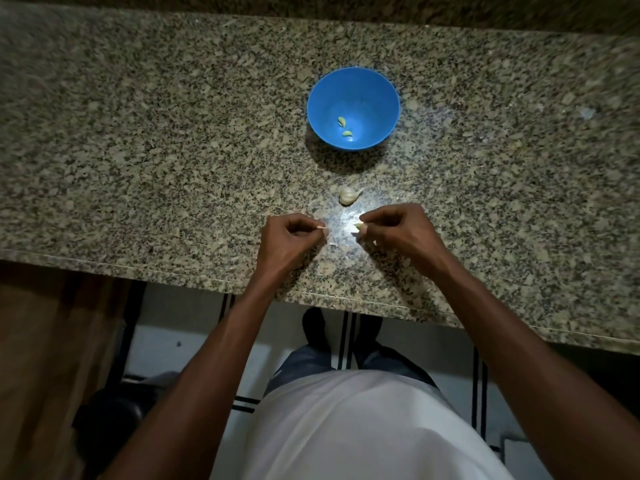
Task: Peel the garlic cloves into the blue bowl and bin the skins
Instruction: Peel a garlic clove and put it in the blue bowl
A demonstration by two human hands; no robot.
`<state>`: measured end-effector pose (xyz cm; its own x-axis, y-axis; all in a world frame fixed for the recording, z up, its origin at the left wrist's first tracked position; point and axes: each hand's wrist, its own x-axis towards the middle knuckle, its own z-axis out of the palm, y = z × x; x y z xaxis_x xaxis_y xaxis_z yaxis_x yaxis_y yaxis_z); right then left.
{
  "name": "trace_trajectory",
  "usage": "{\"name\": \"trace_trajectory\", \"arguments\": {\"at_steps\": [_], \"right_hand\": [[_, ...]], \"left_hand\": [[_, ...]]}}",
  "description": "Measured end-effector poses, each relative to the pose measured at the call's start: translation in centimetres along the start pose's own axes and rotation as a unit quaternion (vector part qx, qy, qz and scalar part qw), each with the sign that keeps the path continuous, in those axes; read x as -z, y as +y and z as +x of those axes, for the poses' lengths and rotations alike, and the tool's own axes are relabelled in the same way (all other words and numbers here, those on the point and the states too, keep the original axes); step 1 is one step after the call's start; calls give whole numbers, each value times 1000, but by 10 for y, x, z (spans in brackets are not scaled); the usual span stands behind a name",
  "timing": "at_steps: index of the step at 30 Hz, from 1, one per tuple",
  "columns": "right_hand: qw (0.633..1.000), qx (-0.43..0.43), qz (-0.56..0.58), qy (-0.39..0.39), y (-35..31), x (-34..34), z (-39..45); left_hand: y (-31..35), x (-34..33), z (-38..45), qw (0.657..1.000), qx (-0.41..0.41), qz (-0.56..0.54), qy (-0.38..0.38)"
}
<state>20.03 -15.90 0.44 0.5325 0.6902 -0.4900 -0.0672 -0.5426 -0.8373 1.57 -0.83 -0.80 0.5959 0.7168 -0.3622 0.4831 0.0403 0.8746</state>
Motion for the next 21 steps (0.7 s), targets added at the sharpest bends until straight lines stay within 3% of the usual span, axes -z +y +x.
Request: {"name": "trace_trajectory", "arguments": {"at_steps": [6, 12, 15, 18, 21], "right_hand": [[985, 78, -95, 122, -17, 26, 35], [943, 152, -269, 122, -17, 27, 46], [930, 182, -272, 167, -15, 17, 23], [948, 177, -241, 113, -12, -10, 1], [939, 197, -280, 40, 0, -44, -5]], "left_hand": [[5, 2, 4, 996, -51, 65, 41], [4, 9, 15, 995, -38, 73, 51], [-3, 18, 21, 998, -26, 45, 38], [-9, 24, 22, 999, -15, 36, 16], [-12, 28, 22, 1000, -9, 16, 13]]}}
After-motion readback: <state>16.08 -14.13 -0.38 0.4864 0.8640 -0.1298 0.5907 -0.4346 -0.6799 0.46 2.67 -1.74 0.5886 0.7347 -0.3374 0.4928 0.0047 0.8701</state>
